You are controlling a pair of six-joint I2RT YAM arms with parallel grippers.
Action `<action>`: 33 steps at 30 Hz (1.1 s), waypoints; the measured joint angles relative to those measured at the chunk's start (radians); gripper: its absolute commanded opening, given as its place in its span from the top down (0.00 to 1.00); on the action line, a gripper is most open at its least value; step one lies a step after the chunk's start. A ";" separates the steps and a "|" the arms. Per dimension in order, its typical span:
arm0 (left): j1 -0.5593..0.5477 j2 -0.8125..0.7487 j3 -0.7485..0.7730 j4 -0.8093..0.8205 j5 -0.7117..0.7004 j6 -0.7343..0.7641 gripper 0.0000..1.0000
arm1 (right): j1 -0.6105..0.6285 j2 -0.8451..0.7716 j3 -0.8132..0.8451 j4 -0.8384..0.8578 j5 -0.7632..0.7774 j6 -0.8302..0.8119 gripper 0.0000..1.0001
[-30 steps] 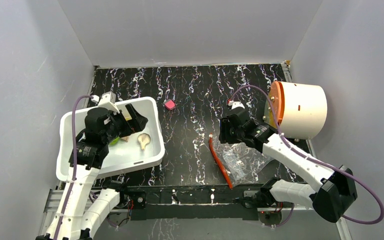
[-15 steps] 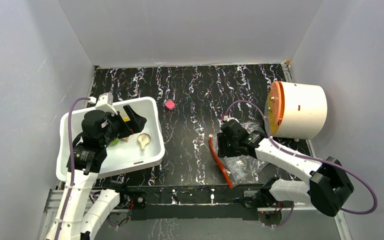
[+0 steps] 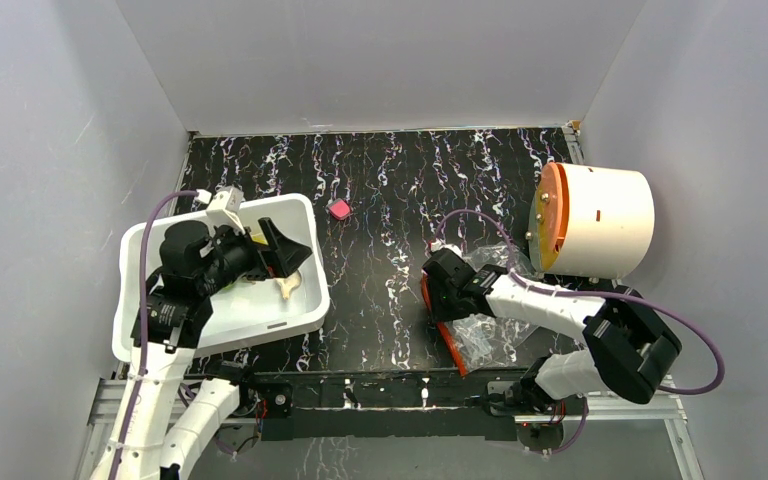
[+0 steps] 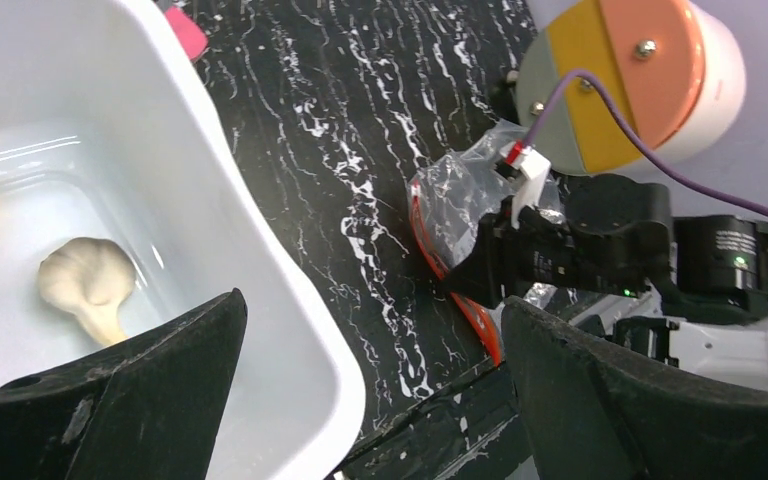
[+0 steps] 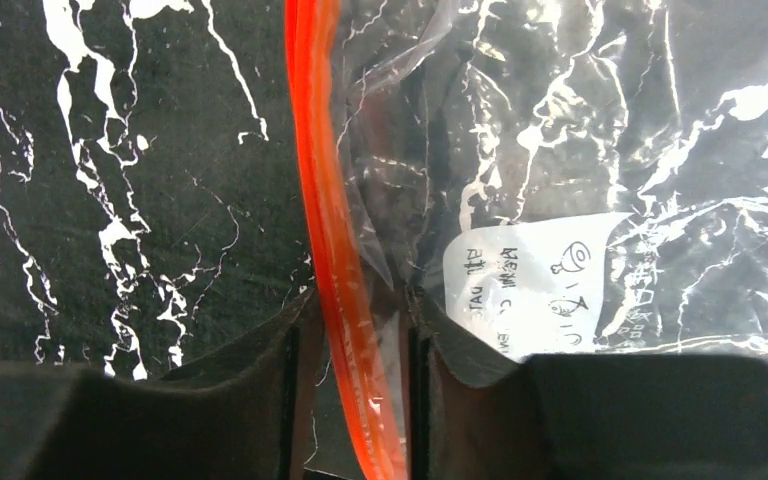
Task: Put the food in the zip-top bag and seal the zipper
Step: Pick up the zipper food storage bag at the center of the board.
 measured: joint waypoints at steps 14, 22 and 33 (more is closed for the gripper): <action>-0.001 -0.030 -0.027 0.027 0.098 0.014 0.12 | 0.005 -0.136 0.000 0.081 -0.010 -0.022 1.00; -0.001 0.012 -0.027 0.031 0.105 -0.007 0.19 | 0.005 -0.235 0.034 0.103 -0.101 0.003 1.00; -0.001 0.074 -0.027 0.124 0.162 -0.127 0.25 | 0.006 -0.298 0.205 0.209 -0.254 0.102 1.00</action>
